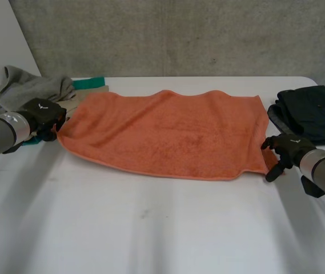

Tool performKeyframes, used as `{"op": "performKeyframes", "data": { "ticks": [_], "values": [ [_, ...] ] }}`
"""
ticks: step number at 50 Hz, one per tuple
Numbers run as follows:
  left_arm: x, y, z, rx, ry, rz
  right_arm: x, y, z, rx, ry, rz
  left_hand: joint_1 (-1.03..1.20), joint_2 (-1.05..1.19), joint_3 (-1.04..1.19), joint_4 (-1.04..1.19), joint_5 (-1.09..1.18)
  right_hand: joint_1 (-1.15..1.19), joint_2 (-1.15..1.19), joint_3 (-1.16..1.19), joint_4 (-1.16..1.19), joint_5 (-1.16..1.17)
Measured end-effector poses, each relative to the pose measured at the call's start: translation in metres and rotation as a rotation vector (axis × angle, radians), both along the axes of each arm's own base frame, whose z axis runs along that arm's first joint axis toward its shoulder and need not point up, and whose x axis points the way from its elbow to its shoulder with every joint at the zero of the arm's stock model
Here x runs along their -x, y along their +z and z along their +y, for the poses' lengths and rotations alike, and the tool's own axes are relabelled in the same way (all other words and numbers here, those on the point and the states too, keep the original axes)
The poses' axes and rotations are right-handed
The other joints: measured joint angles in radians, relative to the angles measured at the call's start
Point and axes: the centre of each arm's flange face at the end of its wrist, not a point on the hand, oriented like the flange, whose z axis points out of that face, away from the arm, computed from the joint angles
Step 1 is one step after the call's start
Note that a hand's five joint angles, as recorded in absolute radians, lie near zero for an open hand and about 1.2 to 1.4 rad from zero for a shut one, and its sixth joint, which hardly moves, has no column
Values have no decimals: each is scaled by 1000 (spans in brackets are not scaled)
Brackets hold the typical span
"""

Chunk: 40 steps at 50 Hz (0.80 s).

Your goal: Fold the laundry.

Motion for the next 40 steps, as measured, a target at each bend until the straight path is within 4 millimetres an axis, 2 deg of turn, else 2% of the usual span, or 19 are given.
{"op": "performKeyframes", "data": {
  "ticks": [9,12,13,16,19,24,25,30,33,35,36,40],
  "values": [
    [-2,1,-1,1,11,8,-10,-13,-3,18,-23,-28,0,0,0,0,0,13,10,9,10,15],
    [-2,2,-1,0,15,13,-12,-16,-6,30,-37,-32,0,0,0,0,0,194,196,193,185,195],
    [-2,2,-1,-1,17,15,-12,-17,-8,39,-47,-35,0,0,0,0,0,388,397,367,357,364],
    [-2,3,0,-8,23,18,-12,-15,-13,68,-74,-44,0,0,0,0,0,710,731,716,707,706],
    [-3,3,3,-19,32,19,-12,-12,-16,93,-93,-49,0,0,0,0,0,715,755,757,754,744],
    [-14,5,19,-90,84,6,-4,10,-17,152,-80,2,0,0,0,0,0,715,755,760,758,744],
    [-18,5,25,-114,97,2,1,19,-13,151,-42,61,0,0,0,0,0,715,755,760,758,744],
    [-33,2,51,-217,125,-19,17,32,10,86,116,277,0,0,0,0,0,715,755,760,759,751],
    [-45,-6,79,-319,106,-50,38,39,44,-61,329,519,0,0,0,0,0,715,755,761,759,761],
    [-49,-10,90,-355,91,-61,44,41,55,-110,399,579,0,0,0,0,0,715,755,762,759,762],
    [-53,-14,100,-393,71,-73,52,44,66,-162,475,639,0,0,0,0,0,715,755,763,760,763],
    [-60,-20,120,-457,23,-96,60,49,77,-211,549,700,0,0,0,0,0,715,755,763,760,764]
  ]
}}
